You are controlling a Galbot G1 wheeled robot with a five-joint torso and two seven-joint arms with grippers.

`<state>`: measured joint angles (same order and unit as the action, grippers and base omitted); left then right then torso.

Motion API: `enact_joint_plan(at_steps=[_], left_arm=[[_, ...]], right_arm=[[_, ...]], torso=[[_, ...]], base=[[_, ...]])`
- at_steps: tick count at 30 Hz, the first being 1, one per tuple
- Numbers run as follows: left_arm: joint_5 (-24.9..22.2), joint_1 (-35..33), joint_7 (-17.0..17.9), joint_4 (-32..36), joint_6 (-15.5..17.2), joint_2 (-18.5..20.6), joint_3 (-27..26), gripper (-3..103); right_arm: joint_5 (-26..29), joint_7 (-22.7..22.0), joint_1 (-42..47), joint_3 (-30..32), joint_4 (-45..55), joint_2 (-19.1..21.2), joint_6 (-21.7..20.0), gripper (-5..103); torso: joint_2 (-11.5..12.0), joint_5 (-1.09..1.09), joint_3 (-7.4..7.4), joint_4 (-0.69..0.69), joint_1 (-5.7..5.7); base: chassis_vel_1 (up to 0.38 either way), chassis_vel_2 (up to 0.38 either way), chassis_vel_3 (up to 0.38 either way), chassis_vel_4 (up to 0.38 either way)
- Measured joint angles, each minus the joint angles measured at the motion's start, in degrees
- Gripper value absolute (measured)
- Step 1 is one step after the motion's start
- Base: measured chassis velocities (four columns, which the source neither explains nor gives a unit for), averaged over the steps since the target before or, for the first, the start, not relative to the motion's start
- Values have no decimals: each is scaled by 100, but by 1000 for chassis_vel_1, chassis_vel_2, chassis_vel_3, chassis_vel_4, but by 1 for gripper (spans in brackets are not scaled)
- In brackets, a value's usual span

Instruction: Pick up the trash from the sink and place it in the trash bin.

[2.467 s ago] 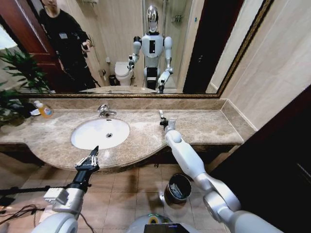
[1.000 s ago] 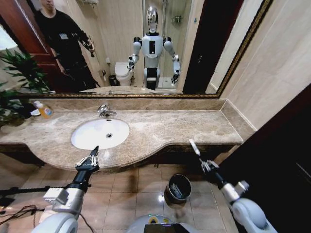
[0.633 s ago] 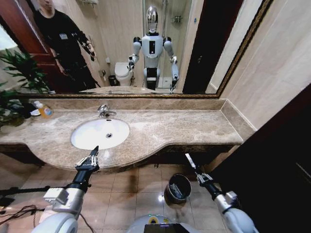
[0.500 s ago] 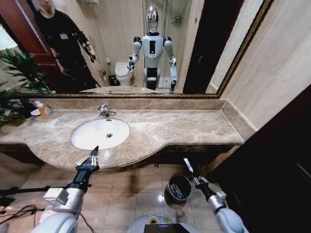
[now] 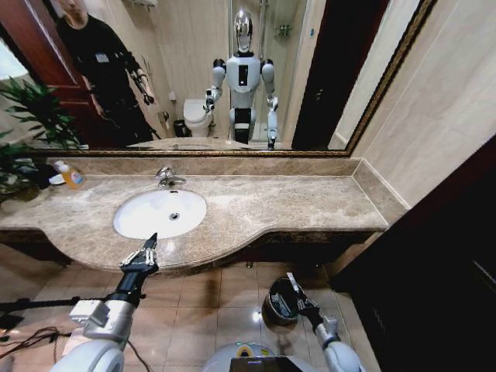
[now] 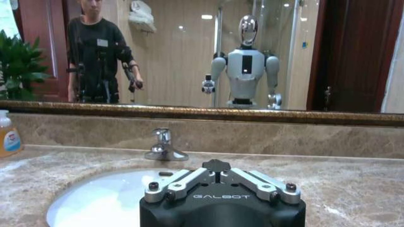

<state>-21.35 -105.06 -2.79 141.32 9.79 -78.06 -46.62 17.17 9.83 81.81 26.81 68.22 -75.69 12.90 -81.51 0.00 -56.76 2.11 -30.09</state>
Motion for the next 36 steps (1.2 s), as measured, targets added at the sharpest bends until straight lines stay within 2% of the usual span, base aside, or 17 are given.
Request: enact_joint_plan(at_steps=[5, 13, 14, 16, 18, 20, 21, 24, 25, 27, 30, 32, 33, 34, 36], left_arm=[[0, 0, 0, 0, 0, 1, 0, 0], [0, 0, 0, 0, 0, 1, 0, 0], [0, 0, 0, 0, 0, 0, 0, 0], [0, 0, 0, 0, 0, 0, 0, 0], [0, 0, 0, 0, 0, 0, 0, 0], [0, 0, 0, 0, 0, 0, 0, 0], [0, 0, 0, 0, 0, 0, 0, 0], [0, 0, 0, 0, 0, 0, 0, 0], [0, 0, 0, 0, 0, 0, 0, 0], [0, 0, 0, 0, 0, 0, 0, 0], [0, 0, 0, 0, 0, 0, 0, 0], [0, 0, 0, 0, 0, 0, 0, 0], [0, 0, 0, 0, 0, 0, 0, 0], [0, 0, 0, 0, 0, 0, 0, 0], [0, 0, 0, 0, 0, 0, 0, 0]], right_arm=[[-48, -99, -257, -57, -653, -66, 215, 16], [-110, -124, -454, -96, -951, -167, 281, 16], [-127, -127, -476, -97, -968, -177, 282, 13], [-148, -151, -510, -98, -981, -196, 280, 22], [-150, -168, -519, -98, -981, -200, 279, 22], [-151, -197, -529, -100, -975, -209, 272, 33], [-151, -197, -529, -100, -975, -209, 272, 33], [-168, -226, -533, -100, -964, -229, 268, 49], [-168, -226, -533, -100, -964, -229, 268, 49], [-178, -230, -523, -101, -935, -245, 258, 60], [-178, -231, -509, -100, -914, -253, 250, 65], [-178, -245, -494, -100, -889, -273, 243, 77], [-178, -245, -494, -100, -889, -273, 243, 77], [-178, -250, -486, -100, -872, -287, 237, 87], [-178, -254, -482, -100, -858, -294, 233, 87]], torso=[[0, 0, 0, 0, 0], [0, 0, 0, 0, 0], [0, 0, 0, 0, 0], [0, 0, 0, 0, 0], [0, 0, 0, 0, 0], [0, 0, 0, 0, 0], [0, 0, 0, 0, 0], [0, 0, 0, 0, 0], [0, 0, 0, 0, 0], [0, 0, 0, 0, 0], [0, -1, 0, 0, 0], [0, 0, 0, 0, 0], [0, 0, 0, 0, 0], [0, 0, 0, 0, 0], [0, 0, 0, 0, 0]], base=[[0, 0, 0, 0], [0, 0, 0, 0], [0, 0, 0, 0], [0, 0, 0, 0], [0, 0, 0, 0], [0, 0, 0, 0], [0, 0, 0, 0], [0, 0, 0, 0], [0, 0, 0, 0], [0, 0, 0, 0], [0, 0, 0, 0], [0, 0, 0, 0], [0, 0, 0, 0], [0, 0, 0, 0], [0, 0, 0, 0]])
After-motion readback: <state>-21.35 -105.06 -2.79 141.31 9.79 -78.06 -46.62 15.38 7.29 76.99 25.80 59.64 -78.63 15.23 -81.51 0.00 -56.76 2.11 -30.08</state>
